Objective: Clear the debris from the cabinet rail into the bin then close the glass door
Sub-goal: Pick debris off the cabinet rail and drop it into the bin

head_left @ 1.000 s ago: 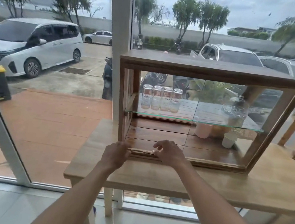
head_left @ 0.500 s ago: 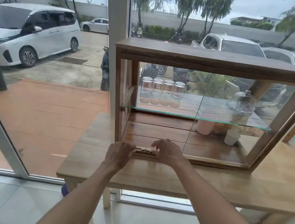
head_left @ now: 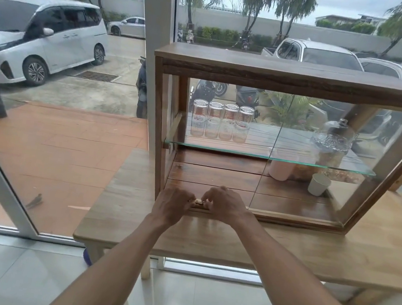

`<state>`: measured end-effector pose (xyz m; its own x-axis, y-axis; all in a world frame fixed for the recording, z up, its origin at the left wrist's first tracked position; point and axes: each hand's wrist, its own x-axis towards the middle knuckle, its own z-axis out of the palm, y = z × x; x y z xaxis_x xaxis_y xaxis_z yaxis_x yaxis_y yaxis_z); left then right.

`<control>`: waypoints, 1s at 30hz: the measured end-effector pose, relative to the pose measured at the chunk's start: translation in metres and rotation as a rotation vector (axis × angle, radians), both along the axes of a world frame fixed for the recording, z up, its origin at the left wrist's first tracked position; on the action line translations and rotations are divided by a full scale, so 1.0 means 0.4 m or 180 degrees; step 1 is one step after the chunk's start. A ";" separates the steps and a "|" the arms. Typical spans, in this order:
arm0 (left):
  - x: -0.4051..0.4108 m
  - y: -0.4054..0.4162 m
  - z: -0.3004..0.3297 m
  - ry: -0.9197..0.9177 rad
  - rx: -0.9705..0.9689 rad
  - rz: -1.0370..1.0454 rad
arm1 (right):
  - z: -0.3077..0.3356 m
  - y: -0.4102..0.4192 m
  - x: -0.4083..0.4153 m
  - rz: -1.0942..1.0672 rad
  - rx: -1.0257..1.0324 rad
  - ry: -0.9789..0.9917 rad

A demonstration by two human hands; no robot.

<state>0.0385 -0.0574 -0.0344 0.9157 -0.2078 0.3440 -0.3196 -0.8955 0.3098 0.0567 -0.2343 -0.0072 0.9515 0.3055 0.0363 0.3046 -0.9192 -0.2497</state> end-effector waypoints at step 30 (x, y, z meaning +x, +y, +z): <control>0.032 0.041 0.041 0.0464 -0.0621 0.0195 | 0.027 -0.019 0.019 0.0041 0.0779 -0.0096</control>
<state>0.0514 -0.0411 -0.0181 0.9674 -0.0931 0.2356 -0.2060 -0.8306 0.5175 0.0642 -0.2419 0.0035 0.9449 0.2963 0.1390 0.3266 -0.8284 -0.4550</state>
